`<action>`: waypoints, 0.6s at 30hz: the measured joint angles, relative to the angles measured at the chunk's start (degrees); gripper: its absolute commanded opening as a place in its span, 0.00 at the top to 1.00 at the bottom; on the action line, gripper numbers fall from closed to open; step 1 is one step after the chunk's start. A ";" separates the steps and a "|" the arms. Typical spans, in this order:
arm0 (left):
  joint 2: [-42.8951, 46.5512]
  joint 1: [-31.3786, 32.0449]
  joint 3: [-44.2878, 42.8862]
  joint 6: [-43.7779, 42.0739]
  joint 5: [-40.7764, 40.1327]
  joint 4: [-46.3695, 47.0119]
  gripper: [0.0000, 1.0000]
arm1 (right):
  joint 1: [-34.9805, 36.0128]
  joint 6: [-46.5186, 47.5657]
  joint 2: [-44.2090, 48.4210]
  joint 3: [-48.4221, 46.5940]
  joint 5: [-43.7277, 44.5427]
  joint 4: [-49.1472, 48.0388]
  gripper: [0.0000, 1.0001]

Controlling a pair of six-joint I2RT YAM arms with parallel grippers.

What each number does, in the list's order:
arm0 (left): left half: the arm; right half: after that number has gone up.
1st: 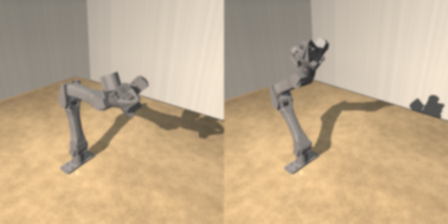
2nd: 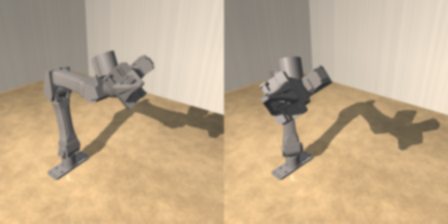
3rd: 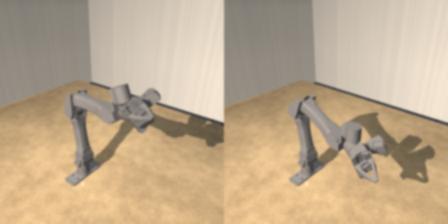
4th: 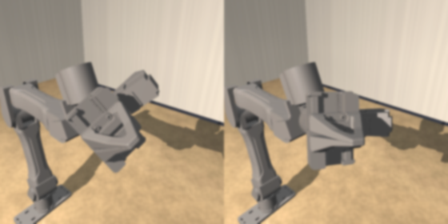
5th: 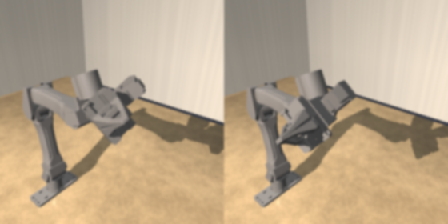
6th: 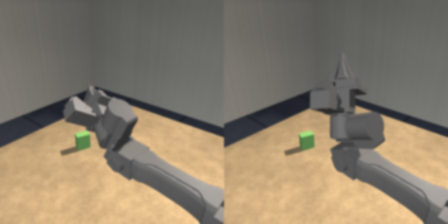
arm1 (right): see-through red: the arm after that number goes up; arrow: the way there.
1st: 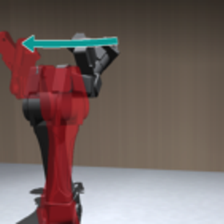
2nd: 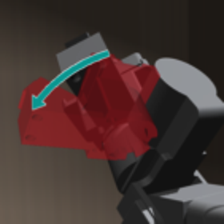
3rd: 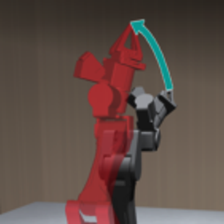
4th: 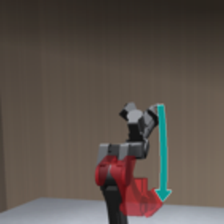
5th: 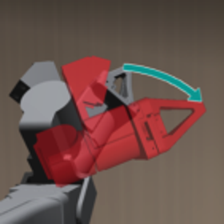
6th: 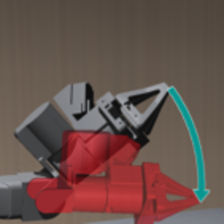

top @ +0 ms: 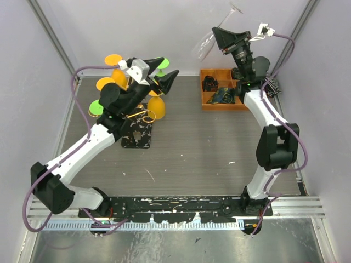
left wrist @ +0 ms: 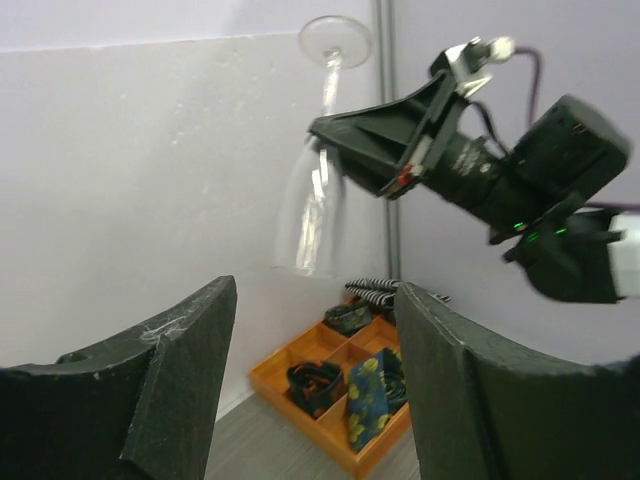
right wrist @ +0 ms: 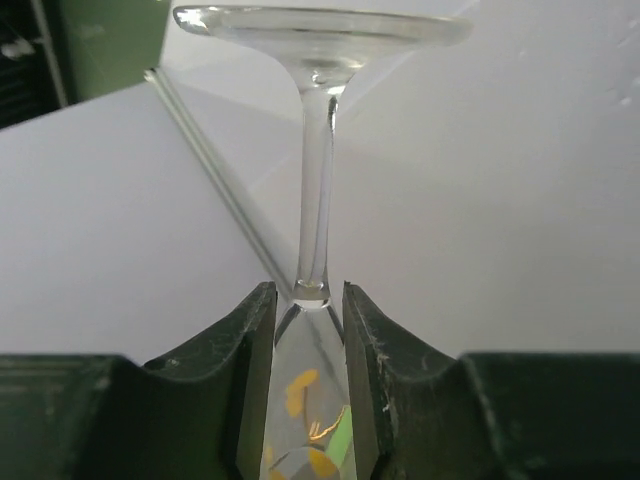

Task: Place the wine glass upside down on the wine glass rack

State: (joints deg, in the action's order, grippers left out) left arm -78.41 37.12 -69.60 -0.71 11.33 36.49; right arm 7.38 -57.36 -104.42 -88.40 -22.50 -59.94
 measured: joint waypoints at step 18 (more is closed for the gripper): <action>-12.61 -15.41 -40.22 -2.23 -17.29 -40.96 0.23 | 16.17 48.98 37.00 32.02 4.44 38.05 0.94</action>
State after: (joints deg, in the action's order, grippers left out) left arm -91.02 21.71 -109.82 -2.94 -5.96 -4.47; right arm 23.55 -8.38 -67.42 -56.38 -18.06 -21.89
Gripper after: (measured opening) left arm 0.772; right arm 0.355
